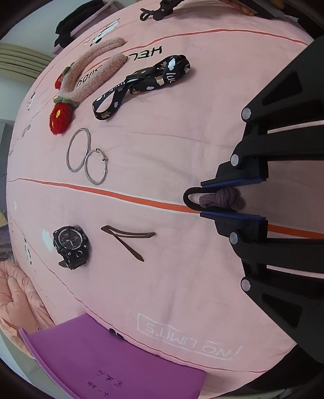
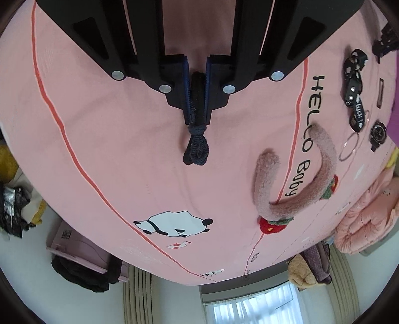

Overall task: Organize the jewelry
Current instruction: 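Carry the scrunchie and black bow over the purple tub with both tools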

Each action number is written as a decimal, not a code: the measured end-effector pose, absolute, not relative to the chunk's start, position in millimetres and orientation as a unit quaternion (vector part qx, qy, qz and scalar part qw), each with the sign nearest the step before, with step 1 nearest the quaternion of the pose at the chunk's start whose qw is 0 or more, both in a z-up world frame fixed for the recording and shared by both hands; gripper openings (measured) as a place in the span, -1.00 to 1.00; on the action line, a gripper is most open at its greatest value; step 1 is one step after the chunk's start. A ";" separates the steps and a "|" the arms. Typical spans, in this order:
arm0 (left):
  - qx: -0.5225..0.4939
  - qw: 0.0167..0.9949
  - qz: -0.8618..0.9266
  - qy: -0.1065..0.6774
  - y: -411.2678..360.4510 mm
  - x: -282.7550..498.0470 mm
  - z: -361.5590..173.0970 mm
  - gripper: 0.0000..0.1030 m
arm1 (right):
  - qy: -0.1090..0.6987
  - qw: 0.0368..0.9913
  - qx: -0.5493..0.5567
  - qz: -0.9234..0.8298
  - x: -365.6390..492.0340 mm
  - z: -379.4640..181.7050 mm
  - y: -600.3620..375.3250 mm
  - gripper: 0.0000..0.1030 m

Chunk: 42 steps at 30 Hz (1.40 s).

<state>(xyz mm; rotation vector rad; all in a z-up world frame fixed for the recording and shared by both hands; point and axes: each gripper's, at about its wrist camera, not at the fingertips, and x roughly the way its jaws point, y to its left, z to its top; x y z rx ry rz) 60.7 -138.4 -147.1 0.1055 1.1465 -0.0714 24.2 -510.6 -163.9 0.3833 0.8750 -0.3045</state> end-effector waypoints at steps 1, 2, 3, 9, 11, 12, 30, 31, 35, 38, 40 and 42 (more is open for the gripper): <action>0.049 0.839 -0.035 0.541 -136.6 60.6 -145.9 -0.66 | 0.416 0.877 0.194 -0.144 19.7 -163.1 -511.7 -0.82; 0.049 0.841 -0.036 0.538 -134.6 61.8 -144.7 -0.66 | 0.414 0.877 0.198 -0.144 16.2 -162.1 -511.3 -0.82; 0.049 0.842 -0.038 0.536 -133.7 61.4 -142.9 -0.66 | 0.414 0.877 0.199 -0.143 12.9 -161.3 -510.1 -0.82; 0.047 0.854 -0.059 0.515 -129.0 53.6 -124.1 -0.66 | 0.411 0.878 0.208 -0.131 -6.5 -150.5 -491.7 -0.82; 0.044 0.859 -0.065 0.506 -127.3 50.9 -117.0 -0.66 | 0.405 0.882 0.207 -0.124 -14.9 -143.5 -481.2 -0.82; 0.040 0.860 -0.070 0.503 -125.5 49.6 -113.2 -0.66 | 0.403 0.884 0.207 -0.120 -19.5 -139.5 -475.8 -0.82; -0.005 0.919 -0.096 0.383 -42.8 18.0 -5.0 -0.66 | 0.343 0.927 0.154 0.005 -74.7 -24.4 -313.5 -0.82; -0.009 0.922 -0.096 0.375 -31.7 16.5 2.9 -0.66 | 0.341 0.929 0.146 0.016 -72.0 -16.9 -302.6 -0.82; -0.020 0.935 -0.084 0.344 11.8 13.9 29.6 -0.65 | 0.328 0.935 0.116 0.073 -59.6 14.9 -252.1 -0.82; -0.024 0.945 -0.061 0.320 47.2 13.7 47.7 -0.65 | 0.321 0.935 0.096 0.115 -44.9 32.8 -215.3 -0.82; -0.024 0.950 -0.044 0.309 69.6 15.6 57.0 -0.65 | 0.314 0.934 0.088 0.143 -33.8 43.7 -190.7 -0.82; -0.023 0.953 -0.027 0.302 92.8 19.3 64.8 -0.65 | 0.306 0.931 0.086 0.177 -19.2 54.4 -162.5 -0.82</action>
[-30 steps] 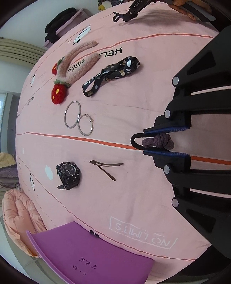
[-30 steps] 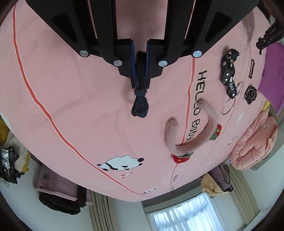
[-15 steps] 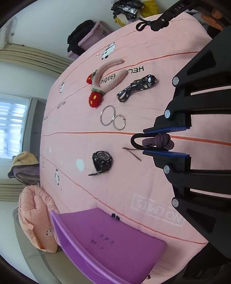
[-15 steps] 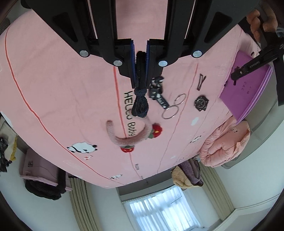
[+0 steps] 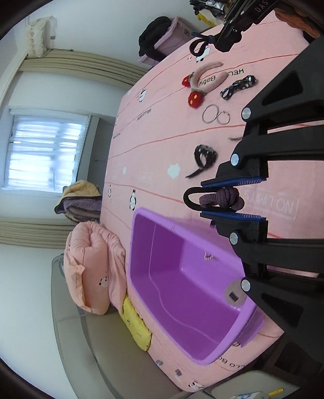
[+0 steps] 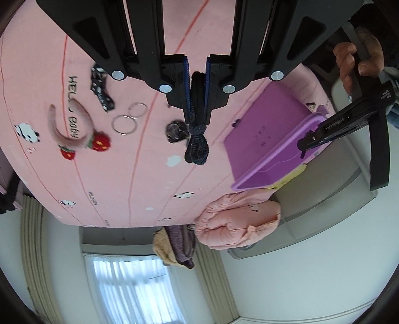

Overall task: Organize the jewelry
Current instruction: 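Carry the scrunchie and black bow over the purple tub with both tools, then open both tools to drop the scrunchie and bow into the tub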

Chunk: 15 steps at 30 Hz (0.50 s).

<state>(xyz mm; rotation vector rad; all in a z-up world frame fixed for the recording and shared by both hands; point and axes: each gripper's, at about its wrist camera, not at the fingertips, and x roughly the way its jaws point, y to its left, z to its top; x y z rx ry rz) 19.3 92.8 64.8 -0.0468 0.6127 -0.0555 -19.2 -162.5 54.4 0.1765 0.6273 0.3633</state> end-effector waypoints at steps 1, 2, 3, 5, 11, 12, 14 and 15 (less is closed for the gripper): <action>-0.023 0.954 -0.019 0.298 106.0 21.9 68.1 -0.65 | 0.303 0.930 0.083 0.194 -11.5 58.8 -147.4 -0.82; -0.024 0.955 -0.012 0.296 117.9 24.0 70.5 -0.65 | 0.299 0.928 0.077 0.207 -4.4 62.1 -133.3 -0.82; -0.024 0.955 -0.005 0.295 131.3 27.9 72.5 -0.65 | 0.296 0.926 0.069 0.225 3.3 64.5 -116.0 -0.82; -0.023 0.954 0.013 0.299 154.2 34.6 74.3 -0.65 | 0.303 0.917 0.061 0.253 19.2 68.1 -86.7 -0.82; -0.021 0.943 0.068 0.324 211.0 60.1 66.6 -0.64 | 0.328 0.892 0.053 0.306 69.1 74.0 -10.5 -0.82; -0.025 0.940 0.074 0.333 218.7 65.0 63.5 -0.64 | 0.335 0.888 0.053 0.310 77.5 73.7 0.1 -0.82; -0.038 0.931 0.079 0.353 233.5 73.8 55.4 -0.64 | 0.347 0.880 0.055 0.321 94.7 72.4 21.2 -0.82; -0.043 0.927 0.078 0.363 239.6 77.9 52.1 -0.64 | 0.354 0.875 0.054 0.326 102.8 70.9 31.7 -0.82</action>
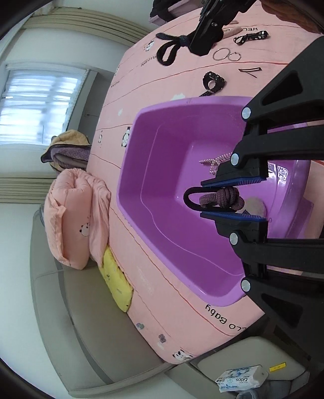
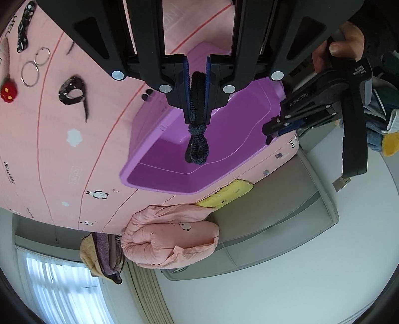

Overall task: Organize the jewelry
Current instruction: 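Open both tools to drop the scrunchie and bow into the tub, then move both tools back toward the watch, hoops and lanyard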

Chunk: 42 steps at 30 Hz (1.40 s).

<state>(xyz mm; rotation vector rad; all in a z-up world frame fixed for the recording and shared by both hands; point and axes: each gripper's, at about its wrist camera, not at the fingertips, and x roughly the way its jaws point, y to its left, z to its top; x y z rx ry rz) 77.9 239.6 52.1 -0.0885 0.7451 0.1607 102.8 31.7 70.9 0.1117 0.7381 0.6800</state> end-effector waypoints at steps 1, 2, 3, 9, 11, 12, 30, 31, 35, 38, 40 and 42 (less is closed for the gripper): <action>-0.044 0.925 0.079 0.370 244.6 80.3 50.2 -0.64 | 0.359 0.873 0.049 0.327 110.3 68.7 42.4 -0.82; -0.041 0.922 0.080 0.376 248.3 83.8 47.7 -0.64 | 0.364 0.871 0.046 0.327 115.4 66.3 52.0 -0.82; -0.037 0.921 0.081 0.379 251.5 84.7 45.7 -0.64 | 0.370 0.868 0.044 0.328 121.2 63.4 59.3 -0.82; -0.040 0.912 0.087 0.398 268.4 99.4 31.3 -0.63 | 0.403 0.859 0.033 0.315 150.1 42.7 92.4 -0.82; -0.040 0.910 0.090 0.402 271.7 104.7 27.4 -0.63 | 0.410 0.859 0.032 0.305 158.8 38.6 98.5 -0.82; -0.039 0.909 0.093 0.405 273.2 107.1 25.5 -0.62 | 0.412 0.860 0.030 0.300 160.9 37.3 99.9 -0.82; -0.043 0.915 0.131 0.380 283.6 92.9 23.7 0.57 | 0.397 0.880 0.020 0.259 168.4 34.7 83.8 -0.16; -0.044 0.914 0.132 0.380 284.3 93.6 24.0 0.57 | 0.398 0.879 0.022 0.260 168.0 34.7 83.4 -0.16; -0.044 0.913 0.135 0.382 283.8 93.1 25.3 0.62 | 0.399 0.877 0.024 0.265 165.1 35.3 80.4 -0.16; -0.051 0.913 0.136 0.382 284.9 90.1 26.9 0.79 | 0.400 0.875 0.026 0.274 161.9 35.9 78.6 0.12; -0.055 0.914 0.136 0.379 286.0 86.8 28.9 0.82 | 0.393 0.878 0.022 0.273 158.0 37.4 77.9 0.13; -0.056 0.914 0.138 0.378 286.6 84.7 30.7 0.84 | 0.391 0.878 0.021 0.274 154.7 38.8 76.1 0.13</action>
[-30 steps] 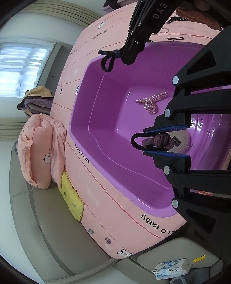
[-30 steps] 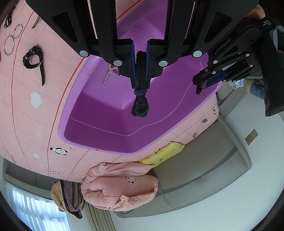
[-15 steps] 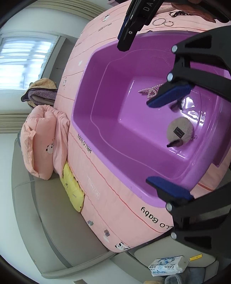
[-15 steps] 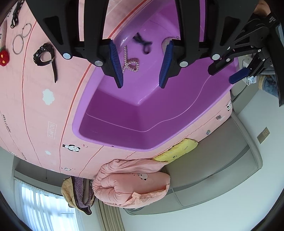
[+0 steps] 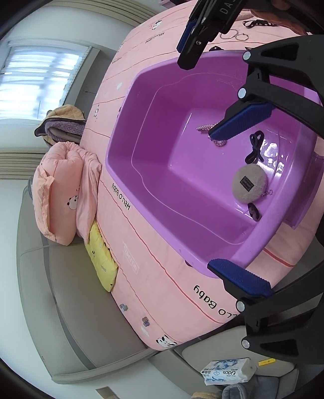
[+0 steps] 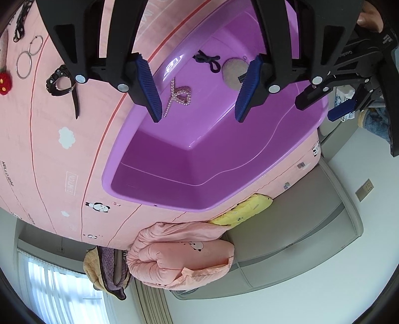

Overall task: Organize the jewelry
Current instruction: 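Move both tools back toward the watch, hoops and lanyard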

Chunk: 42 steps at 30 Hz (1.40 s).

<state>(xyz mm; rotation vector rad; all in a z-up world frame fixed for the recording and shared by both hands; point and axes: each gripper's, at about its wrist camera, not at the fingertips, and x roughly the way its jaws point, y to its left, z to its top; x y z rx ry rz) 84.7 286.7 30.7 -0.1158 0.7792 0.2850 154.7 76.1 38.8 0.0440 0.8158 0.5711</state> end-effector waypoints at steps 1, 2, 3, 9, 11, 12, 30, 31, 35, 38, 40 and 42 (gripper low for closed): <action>-0.056 0.913 0.140 0.378 286.5 83.5 31.8 0.86 | 0.391 0.878 0.023 0.275 154.2 39.3 75.6 0.15; -0.056 0.914 0.141 0.377 286.7 82.2 32.8 0.87 | 0.391 0.878 0.026 0.276 152.6 40.1 73.7 0.17; -0.056 0.913 0.144 0.378 286.6 80.9 33.9 0.88 | 0.390 0.878 0.029 0.277 151.0 41.0 71.5 0.24; -0.054 0.912 0.151 0.377 283.5 71.0 41.0 0.88 | 0.388 0.879 0.047 0.272 137.5 43.9 53.7 0.31; -0.051 0.914 0.152 0.374 280.4 66.6 45.1 0.88 | 0.388 0.880 0.054 0.270 130.9 44.3 45.9 0.33; -0.051 0.915 0.151 0.371 278.3 64.3 47.2 0.88 | 0.386 0.880 0.056 0.269 127.3 44.7 42.2 0.33; -0.017 0.941 0.038 0.336 160.4 27.2 67.2 0.88 | 0.361 0.909 0.112 0.176 27.4 19.6 -112.2 0.36; -0.016 0.942 0.029 0.335 152.3 25.8 66.6 0.88 | 0.361 0.910 0.116 0.167 21.8 15.8 -124.0 0.36; -0.011 0.943 -0.003 0.333 114.0 23.6 60.2 0.88 | 0.366 0.915 0.127 0.111 -1.5 0.0 -176.8 0.36; -0.010 0.940 -0.025 0.340 83.9 27.1 49.4 0.88 | 0.372 0.916 0.134 0.073 -17.7 -11.7 -213.8 0.36; -0.006 0.936 -0.039 0.349 63.4 31.8 39.2 0.88 | 0.376 0.915 0.138 0.052 -26.8 -19.7 -234.8 0.36; -0.002 0.933 -0.051 0.356 46.1 37.0 28.1 0.88 | 0.382 0.912 0.143 0.033 -32.2 -26.7 -253.6 0.36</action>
